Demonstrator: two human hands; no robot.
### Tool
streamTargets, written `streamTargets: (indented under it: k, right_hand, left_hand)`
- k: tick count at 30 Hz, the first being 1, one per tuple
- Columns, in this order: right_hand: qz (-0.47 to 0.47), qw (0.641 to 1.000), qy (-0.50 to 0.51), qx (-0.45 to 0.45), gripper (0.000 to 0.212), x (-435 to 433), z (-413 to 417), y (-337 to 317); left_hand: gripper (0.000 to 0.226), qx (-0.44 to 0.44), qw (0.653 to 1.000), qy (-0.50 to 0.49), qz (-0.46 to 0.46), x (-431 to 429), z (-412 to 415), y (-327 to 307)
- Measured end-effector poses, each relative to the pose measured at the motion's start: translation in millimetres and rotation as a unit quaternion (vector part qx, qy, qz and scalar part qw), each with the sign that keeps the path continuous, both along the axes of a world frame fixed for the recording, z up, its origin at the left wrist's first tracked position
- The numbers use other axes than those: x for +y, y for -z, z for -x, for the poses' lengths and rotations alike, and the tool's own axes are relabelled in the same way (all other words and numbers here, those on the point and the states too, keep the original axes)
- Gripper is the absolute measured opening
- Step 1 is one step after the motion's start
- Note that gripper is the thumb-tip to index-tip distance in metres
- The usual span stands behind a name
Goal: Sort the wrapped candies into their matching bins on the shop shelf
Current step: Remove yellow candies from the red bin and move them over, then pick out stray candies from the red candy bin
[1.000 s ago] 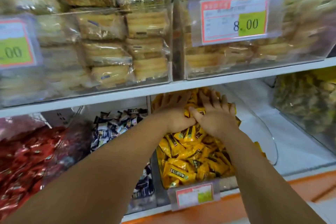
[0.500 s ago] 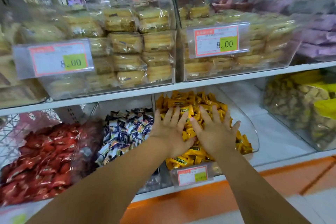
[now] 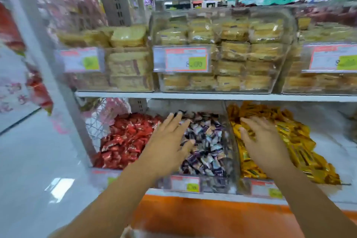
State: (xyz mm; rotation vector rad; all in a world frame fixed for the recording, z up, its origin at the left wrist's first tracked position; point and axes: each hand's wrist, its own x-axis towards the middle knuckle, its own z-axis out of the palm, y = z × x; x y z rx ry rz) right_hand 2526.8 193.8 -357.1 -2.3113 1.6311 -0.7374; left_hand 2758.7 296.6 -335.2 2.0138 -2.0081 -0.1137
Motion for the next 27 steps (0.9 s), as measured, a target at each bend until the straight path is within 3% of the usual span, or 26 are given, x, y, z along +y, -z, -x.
streamTargets:
  k: [5, 8, 12, 14, 16, 19, 21, 24, 27]
  right_hand:
    - [0.016, 0.979, -0.202, 0.026, 0.037, 39, -93, -6]
    - [0.009, 0.958, -0.279, 0.058, 0.035, 44, -143, -10]
    - [-0.066, 0.94, -0.323, 0.091, 0.035, 19, -223, -27]
    - [-0.121, 0.918, -0.334, 0.175, 0.039, -5, -263, -33]
    - [-0.159, 0.889, -0.338, 0.263, 0.056, -28, -301, -32]
    - [-0.216, 0.876, -0.338, 0.267, 0.082, -47, -336, -17]
    - [-0.2, 0.87, -0.354, 0.278, 0.076, -51, -349, -1]
    - [-0.155, 0.86, -0.386, 0.296, 0.048, -50, -348, 7]
    - [-0.153, 0.835, -0.409, 0.334, 0.053, -42, -327, -1]
  left_hand:
    - [0.089, -0.066, 0.984, -0.166, -0.005, 39, -112, 34]
    - [0.08, -0.052, 0.986, -0.161, -0.002, 47, -151, 47]
    - [0.069, -0.011, 0.99, -0.143, -0.008, 42, -164, 68]
    - [0.076, -0.006, 0.99, -0.139, -0.013, 40, -162, 71]
    - [0.08, 0.008, 0.991, -0.129, -0.03, 39, -165, 75]
    - [0.088, 0.017, 0.991, -0.131, -0.02, 40, -170, 71]
    - [0.099, 0.052, 0.989, -0.141, -0.001, 40, -171, 70]
    - [0.112, 0.085, 0.985, -0.152, 0.007, 40, -174, 69]
    - [0.111, 0.095, 0.984, -0.148, 0.008, 38, -174, 66]
